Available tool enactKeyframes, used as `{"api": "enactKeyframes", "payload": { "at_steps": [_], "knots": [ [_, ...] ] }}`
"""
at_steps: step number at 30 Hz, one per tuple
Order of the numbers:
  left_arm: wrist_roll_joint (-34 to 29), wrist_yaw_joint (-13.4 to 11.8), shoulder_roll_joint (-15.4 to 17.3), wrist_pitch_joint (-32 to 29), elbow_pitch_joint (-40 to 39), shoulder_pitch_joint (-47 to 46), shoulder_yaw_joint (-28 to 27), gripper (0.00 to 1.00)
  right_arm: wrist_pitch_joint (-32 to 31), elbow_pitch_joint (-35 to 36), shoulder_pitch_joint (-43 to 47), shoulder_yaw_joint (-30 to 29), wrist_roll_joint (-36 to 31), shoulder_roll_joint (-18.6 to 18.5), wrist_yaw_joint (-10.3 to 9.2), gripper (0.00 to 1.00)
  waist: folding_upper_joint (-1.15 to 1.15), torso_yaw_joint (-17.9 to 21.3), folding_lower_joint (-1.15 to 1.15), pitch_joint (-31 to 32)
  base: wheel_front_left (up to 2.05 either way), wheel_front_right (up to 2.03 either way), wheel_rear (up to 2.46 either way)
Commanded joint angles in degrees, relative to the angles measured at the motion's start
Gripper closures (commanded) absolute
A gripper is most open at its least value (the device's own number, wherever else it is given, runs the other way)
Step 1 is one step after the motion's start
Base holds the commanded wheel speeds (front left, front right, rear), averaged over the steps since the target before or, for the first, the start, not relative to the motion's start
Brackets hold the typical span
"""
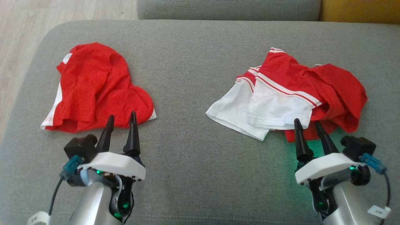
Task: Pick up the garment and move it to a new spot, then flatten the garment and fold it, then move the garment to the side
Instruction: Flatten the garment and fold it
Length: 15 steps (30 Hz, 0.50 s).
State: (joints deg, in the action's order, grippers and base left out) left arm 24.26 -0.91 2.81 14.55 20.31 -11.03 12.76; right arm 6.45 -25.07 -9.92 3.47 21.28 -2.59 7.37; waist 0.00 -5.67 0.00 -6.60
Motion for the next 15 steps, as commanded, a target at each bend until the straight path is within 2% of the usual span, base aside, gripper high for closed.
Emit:
{"api": "enactKeyframes", "payload": {
  "at_steps": [1,9,10,11,12,15],
  "knots": [
    [-0.7,0.4,0.3,0.4,-1.6,-2.4,-1.5,0.00,-0.1,1.8,-0.8,1.7,0.4,-0.3,0.12,0.00,0.00,0.0,0.00,0.0,0.00,0.00,0.00],
    [-0.9,0.7,0.1,0.4,-1.6,-2.8,-1.4,0.00,-1.2,0.2,-2.5,4.2,2.7,-0.3,0.12,0.00,0.00,-0.7,0.00,-0.6,0.00,0.00,0.00],
    [-0.9,0.7,0.1,0.4,-1.6,-2.8,-1.4,0.00,-1.5,-0.1,-2.8,4.5,3.0,-0.3,0.12,0.25,0.00,-0.8,0.00,-0.7,0.00,0.00,0.00],
    [-1.0,0.7,0.1,0.4,-1.6,-2.8,-1.5,0.00,-1.8,-0.4,-3.0,4.8,3.1,-0.3,0.12,0.75,0.00,-0.9,0.00,-0.8,0.00,0.00,0.00],
    [-1.0,0.8,0.1,0.4,-1.5,-2.8,-1.5,0.00,-1.9,-0.6,-3.3,5.2,3.0,-0.3,0.12,1.00,0.00,-1.0,0.00,-0.8,0.00,0.00,0.00],
    [-1.0,0.8,0.1,0.4,-1.4,-2.9,-1.7,0.00,-2.0,-0.2,-4.3,6.2,3.4,-0.3,0.12,1.00,0.00,-1.3,0.00,-0.9,0.00,0.00,0.00]
  ]
}}
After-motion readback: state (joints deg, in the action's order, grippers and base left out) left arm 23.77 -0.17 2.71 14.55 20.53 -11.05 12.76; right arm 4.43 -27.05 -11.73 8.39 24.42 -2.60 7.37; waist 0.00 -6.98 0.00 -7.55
